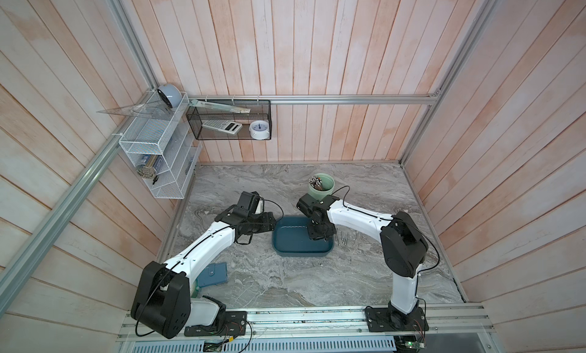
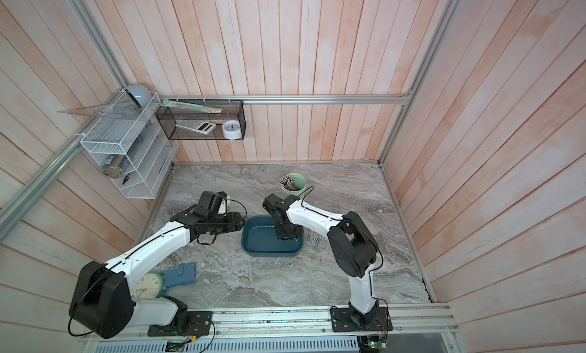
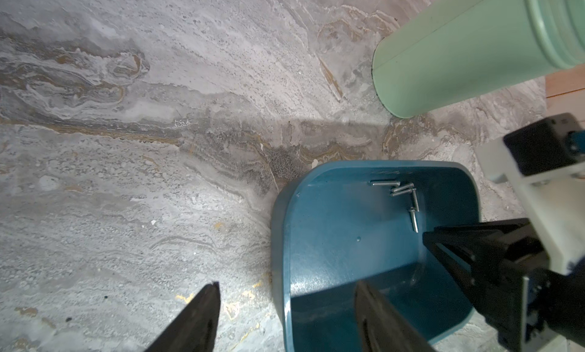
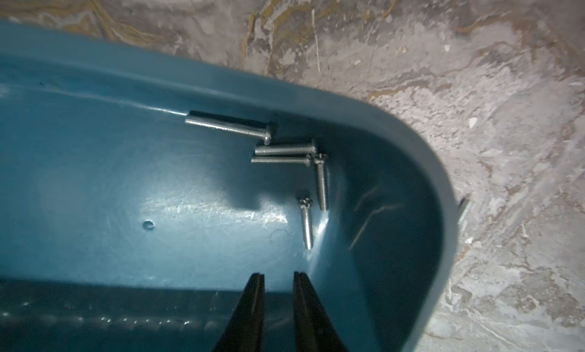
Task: Take out the screws from the storage box
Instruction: Pick up the screw from the storage box.
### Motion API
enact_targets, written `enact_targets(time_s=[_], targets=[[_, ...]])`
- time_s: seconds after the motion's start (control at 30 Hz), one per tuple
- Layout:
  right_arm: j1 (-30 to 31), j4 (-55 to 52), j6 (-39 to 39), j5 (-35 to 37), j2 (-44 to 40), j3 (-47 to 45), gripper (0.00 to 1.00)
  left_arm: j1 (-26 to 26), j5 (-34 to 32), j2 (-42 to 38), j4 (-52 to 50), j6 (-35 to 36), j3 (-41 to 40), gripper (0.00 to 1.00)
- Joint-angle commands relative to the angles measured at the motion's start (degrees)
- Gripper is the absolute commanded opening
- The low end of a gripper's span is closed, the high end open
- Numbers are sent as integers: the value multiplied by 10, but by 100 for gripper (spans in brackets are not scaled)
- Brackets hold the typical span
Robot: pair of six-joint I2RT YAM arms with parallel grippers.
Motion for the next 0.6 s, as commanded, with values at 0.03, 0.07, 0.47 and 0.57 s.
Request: enact_targets(time_s=[0.03, 0.07, 0.47, 0.57], targets=[[-1, 3, 20, 0, 33, 1, 23, -2, 10, 9, -1, 1, 13, 72], [-1, 5, 21, 2, 35, 0, 23, -2, 9, 10, 0, 1, 13, 73], [-2, 8, 34, 42, 39, -10, 25, -2, 8, 10, 5, 1, 11, 73], [-3, 7, 40, 45, 43, -8, 25, -3, 8, 10, 7, 0, 10, 73]])
